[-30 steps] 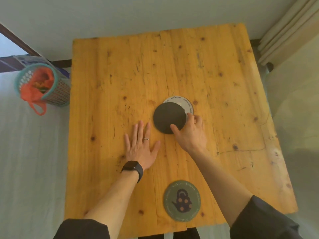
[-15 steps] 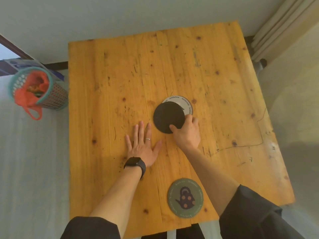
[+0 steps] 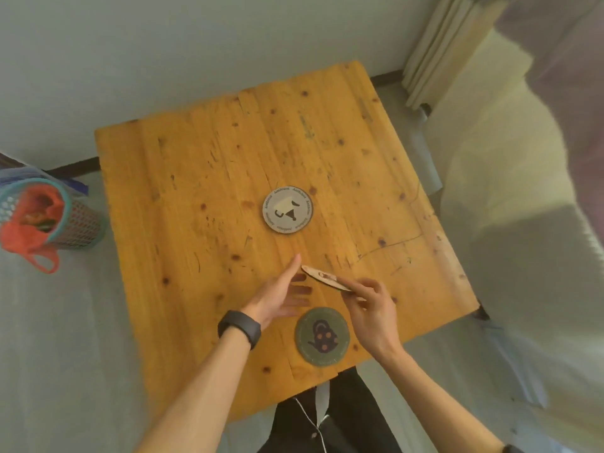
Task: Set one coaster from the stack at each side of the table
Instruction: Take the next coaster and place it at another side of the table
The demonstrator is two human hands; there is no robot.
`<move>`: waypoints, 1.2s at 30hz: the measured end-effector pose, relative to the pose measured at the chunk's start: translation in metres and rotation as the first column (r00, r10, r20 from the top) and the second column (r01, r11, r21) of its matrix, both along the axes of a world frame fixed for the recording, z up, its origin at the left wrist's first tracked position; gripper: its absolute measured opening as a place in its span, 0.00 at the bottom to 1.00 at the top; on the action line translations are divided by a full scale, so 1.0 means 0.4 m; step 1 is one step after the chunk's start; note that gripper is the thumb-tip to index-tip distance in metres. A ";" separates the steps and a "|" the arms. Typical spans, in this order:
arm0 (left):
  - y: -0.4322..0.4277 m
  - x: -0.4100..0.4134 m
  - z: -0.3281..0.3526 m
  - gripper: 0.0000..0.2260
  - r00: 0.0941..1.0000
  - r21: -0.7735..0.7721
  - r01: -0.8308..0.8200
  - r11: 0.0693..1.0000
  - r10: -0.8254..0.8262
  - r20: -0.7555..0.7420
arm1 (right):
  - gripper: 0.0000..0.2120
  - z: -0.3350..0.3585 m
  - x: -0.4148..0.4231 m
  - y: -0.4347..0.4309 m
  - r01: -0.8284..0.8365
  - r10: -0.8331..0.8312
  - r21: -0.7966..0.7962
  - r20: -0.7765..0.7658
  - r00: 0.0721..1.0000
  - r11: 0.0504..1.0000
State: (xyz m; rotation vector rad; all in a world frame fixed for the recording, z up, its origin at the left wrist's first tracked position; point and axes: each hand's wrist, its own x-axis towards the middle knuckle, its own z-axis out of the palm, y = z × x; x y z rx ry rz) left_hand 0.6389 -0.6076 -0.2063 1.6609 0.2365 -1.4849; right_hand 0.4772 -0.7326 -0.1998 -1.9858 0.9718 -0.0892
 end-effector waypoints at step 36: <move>-1.227 -0.571 0.215 0.28 0.924 0.000 0.116 0.993 -0.108 0.368 | 0.11 0.158 -0.550 -1.196 0.309 -0.438 0.691 0.013 0.899 0.654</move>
